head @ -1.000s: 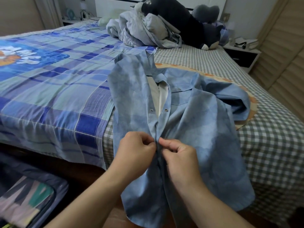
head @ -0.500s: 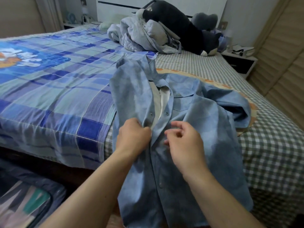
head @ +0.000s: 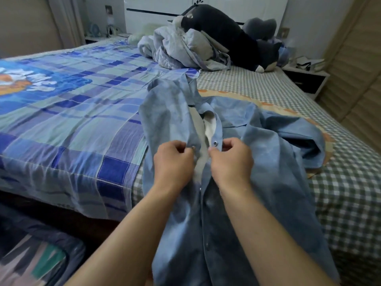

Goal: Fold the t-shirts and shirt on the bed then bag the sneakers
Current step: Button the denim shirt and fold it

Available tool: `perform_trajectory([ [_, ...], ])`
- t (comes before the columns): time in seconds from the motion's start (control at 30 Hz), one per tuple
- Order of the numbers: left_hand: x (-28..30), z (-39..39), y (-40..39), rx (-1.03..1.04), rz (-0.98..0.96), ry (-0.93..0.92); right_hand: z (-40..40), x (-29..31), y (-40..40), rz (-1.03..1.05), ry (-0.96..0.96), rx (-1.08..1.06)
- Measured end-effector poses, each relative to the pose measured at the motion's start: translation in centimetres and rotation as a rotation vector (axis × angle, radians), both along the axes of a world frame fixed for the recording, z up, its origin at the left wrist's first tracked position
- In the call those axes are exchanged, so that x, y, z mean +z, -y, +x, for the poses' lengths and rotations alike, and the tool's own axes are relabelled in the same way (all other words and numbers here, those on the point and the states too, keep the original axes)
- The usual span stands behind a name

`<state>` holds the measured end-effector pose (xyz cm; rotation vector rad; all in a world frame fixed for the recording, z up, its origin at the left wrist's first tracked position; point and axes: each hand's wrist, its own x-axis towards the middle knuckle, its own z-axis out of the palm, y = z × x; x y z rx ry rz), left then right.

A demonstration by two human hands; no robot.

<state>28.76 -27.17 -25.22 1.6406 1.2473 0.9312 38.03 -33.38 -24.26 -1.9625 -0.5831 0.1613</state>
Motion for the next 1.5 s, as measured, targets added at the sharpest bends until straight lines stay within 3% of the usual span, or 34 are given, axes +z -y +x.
perform_trajectory([
  [0.1,0.9,0.1,1.7,-0.039,-0.118,0.252,-0.6,0.6,1.6,0.233,0.351,-0.054],
  [0.2,1.1,-0.2,3.3,-0.115,-0.054,0.276,-1.0,-0.5,2.6,0.292,0.566,0.013],
  [0.43,0.6,-1.2,3.8,-0.158,-0.132,0.294,-1.4,-2.2,2.4,0.258,0.482,0.066],
  [0.77,0.8,-1.8,4.6,-0.195,-0.641,0.675,-3.4,-3.2,2.7,0.307,0.347,0.164],
  [1.0,-0.2,-1.5,4.7,-0.106,-0.657,0.653,-4.1,-4.0,3.2,0.317,0.275,0.194],
  [1.13,0.0,-2.1,4.6,-0.184,-0.745,0.680,-3.7,-3.7,4.1,0.279,0.286,0.205],
  [1.2,0.4,-2.8,4.7,-0.246,-0.680,0.518,-3.0,-2.9,5.0,0.211,0.305,0.221],
  [1.23,0.5,-3.2,4.6,-0.267,-0.530,0.307,-2.6,-2.3,5.6,0.126,0.355,0.250],
  [1.3,1.2,-3.9,4.3,-0.196,-0.068,-0.110,-2.1,-1.0,6.9,-0.258,0.485,0.402],
  [1.37,2.1,-3.8,3.6,-0.043,0.329,-0.214,-2.4,-0.3,7.8,-0.604,0.568,0.562],
  [1.43,1.7,-2.9,2.5,-0.038,0.355,-0.209,-2.7,0.0,7.8,-0.652,0.569,0.641],
  [1.5,0.5,-1.8,1.3,-0.068,0.148,-0.273,-2.4,0.4,6.6,-0.504,0.550,0.533],
])
